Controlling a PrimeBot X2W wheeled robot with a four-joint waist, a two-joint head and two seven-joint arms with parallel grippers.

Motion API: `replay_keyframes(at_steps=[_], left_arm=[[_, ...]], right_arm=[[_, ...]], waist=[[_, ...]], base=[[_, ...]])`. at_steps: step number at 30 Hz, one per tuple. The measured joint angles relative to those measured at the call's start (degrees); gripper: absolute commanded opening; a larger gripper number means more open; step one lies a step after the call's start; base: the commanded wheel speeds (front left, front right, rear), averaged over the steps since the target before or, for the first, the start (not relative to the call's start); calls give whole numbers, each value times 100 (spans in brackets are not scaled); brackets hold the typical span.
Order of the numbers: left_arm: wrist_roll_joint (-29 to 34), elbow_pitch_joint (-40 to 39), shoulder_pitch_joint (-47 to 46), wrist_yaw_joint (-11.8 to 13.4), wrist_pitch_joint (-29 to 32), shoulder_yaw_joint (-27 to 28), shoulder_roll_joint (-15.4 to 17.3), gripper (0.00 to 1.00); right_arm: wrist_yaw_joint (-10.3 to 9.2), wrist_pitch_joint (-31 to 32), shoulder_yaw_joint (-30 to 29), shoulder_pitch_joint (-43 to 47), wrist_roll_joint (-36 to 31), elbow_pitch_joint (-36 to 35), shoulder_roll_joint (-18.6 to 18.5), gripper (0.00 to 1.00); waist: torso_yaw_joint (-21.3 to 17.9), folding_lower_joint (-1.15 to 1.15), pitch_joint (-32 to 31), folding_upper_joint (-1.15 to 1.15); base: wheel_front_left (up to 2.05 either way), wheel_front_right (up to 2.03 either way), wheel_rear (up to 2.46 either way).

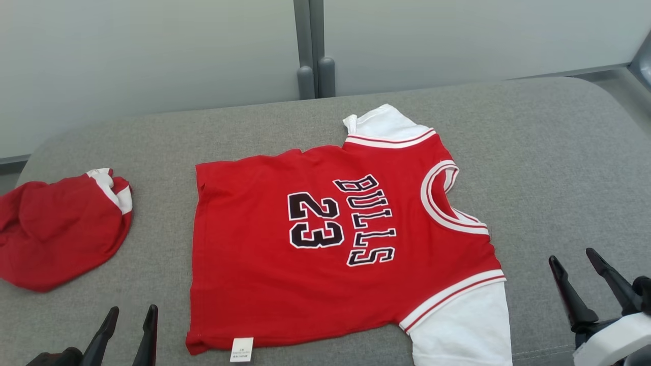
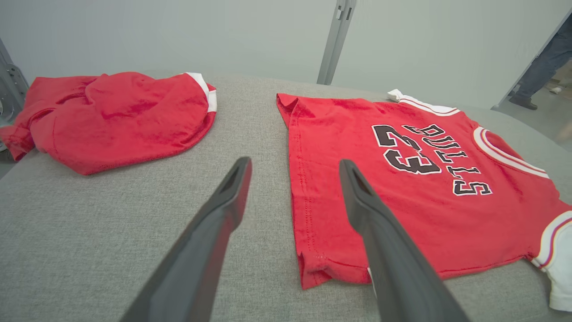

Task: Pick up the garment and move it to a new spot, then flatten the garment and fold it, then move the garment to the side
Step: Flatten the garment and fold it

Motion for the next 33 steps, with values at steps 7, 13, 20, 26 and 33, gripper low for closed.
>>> replay_keyframes(at_steps=[7,13,20,26,33], left_arm=[[152,-127,-14,-9,0,-97,-141,100],[276,-52,-148,-62,0,-147,-210,100],[316,271,-440,-105,0,-158,-504,100],[324,476,-650,-100,0,-127,-719,100],[390,669,-837,-145,0,-170,-882,100]], right_arm=[[0,-15,-59,-134,-665,-46,625,100],[0,-16,-138,-493,-1083,49,1077,100],[-1,-23,-216,-518,-1355,578,1714,100],[-1,-23,-93,-592,-1669,843,2022,100],[0,-23,-148,-785,-1884,926,2207,100]], waist=[[43,0,-73,0],[20,0,-48,0],[73,0,-24,0],[93,0,19,0],[82,0,5,0]], base=[[0,0,0],[0,0,0],[0,0,0],[0,0,0],[0,0,0]])
